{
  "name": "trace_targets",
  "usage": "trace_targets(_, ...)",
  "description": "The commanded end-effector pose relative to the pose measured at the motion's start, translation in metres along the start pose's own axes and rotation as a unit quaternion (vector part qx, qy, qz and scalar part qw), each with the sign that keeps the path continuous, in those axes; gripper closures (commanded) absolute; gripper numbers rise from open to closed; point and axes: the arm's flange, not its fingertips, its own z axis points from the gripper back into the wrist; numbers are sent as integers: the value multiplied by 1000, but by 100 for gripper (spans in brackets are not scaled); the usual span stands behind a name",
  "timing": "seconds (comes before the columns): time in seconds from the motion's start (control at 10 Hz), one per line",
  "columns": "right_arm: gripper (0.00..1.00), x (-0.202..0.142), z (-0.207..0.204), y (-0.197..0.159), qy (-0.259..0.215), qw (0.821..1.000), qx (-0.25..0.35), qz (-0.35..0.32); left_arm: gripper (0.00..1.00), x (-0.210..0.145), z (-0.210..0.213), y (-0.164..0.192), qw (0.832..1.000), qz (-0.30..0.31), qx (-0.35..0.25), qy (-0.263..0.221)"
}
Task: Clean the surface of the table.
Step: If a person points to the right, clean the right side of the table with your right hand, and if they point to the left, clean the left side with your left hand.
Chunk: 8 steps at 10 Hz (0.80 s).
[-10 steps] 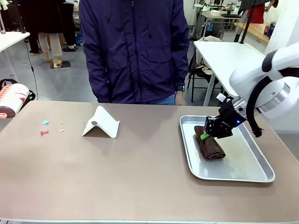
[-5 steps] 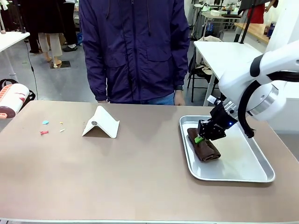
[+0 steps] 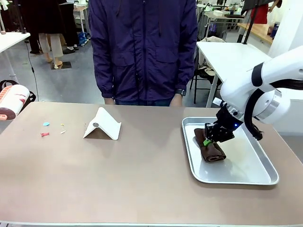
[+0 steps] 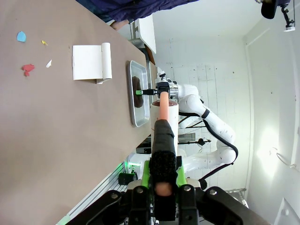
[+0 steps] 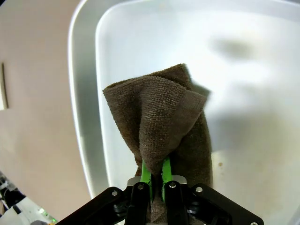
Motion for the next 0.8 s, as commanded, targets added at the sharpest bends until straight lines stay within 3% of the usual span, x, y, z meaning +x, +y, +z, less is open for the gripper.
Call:
trace_targets(0.0,90,2,10,-18,-15,999,-26,-27,100,-3,2,-1,1000,-9,-3,1)
trace_targets(0.7,90,-7,51,-86,-56,992,7,-117,100,-3,2,-1,1000,-9,-3,1)
